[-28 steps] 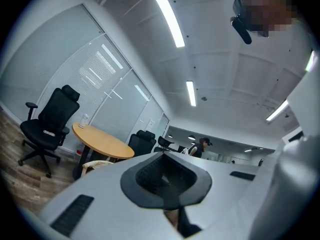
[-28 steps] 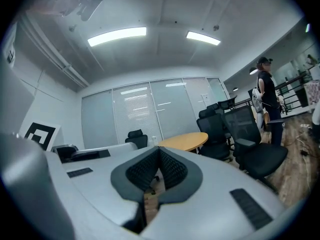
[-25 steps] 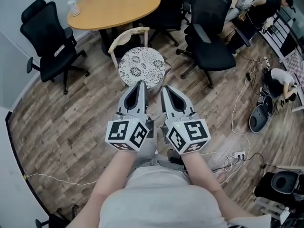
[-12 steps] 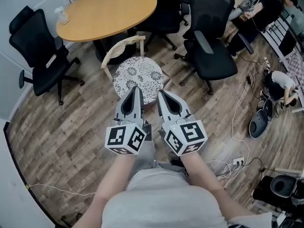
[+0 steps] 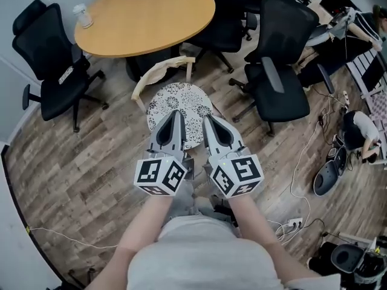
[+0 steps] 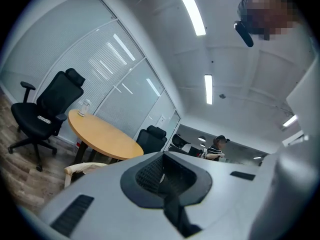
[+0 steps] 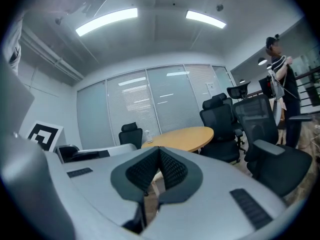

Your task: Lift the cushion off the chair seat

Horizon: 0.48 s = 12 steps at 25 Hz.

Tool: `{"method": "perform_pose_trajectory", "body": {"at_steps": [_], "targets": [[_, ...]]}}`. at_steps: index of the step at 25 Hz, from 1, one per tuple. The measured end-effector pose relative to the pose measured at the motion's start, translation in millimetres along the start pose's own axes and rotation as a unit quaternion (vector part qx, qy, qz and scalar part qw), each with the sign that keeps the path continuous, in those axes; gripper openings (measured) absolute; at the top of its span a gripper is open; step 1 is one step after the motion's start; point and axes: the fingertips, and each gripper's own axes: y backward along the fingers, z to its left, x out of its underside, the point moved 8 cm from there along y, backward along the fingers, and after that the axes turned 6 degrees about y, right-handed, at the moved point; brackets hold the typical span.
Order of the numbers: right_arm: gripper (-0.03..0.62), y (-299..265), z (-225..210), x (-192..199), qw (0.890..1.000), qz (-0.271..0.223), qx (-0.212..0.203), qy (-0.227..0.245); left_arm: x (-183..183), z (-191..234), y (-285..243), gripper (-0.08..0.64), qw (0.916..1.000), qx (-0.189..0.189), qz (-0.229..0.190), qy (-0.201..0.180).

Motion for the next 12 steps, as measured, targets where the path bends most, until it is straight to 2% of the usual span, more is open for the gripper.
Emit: {"method": "perform_pose_trajectory", "body": {"at_steps": [7,12], "targets": [[0.020,-36.0,-24.6,10.4,1.000,0.008,-0.023,-0.011,7.1,25.1,-34.6,0.003,0.9988,-0.029,-0.003,0.039],[0.020,-55.6,-47.0,25.9,0.998,0.033,-0.049,-0.025,18.3,40.7,-56.3,0.003,0.9969,-0.056,-0.012,0.055]]}}
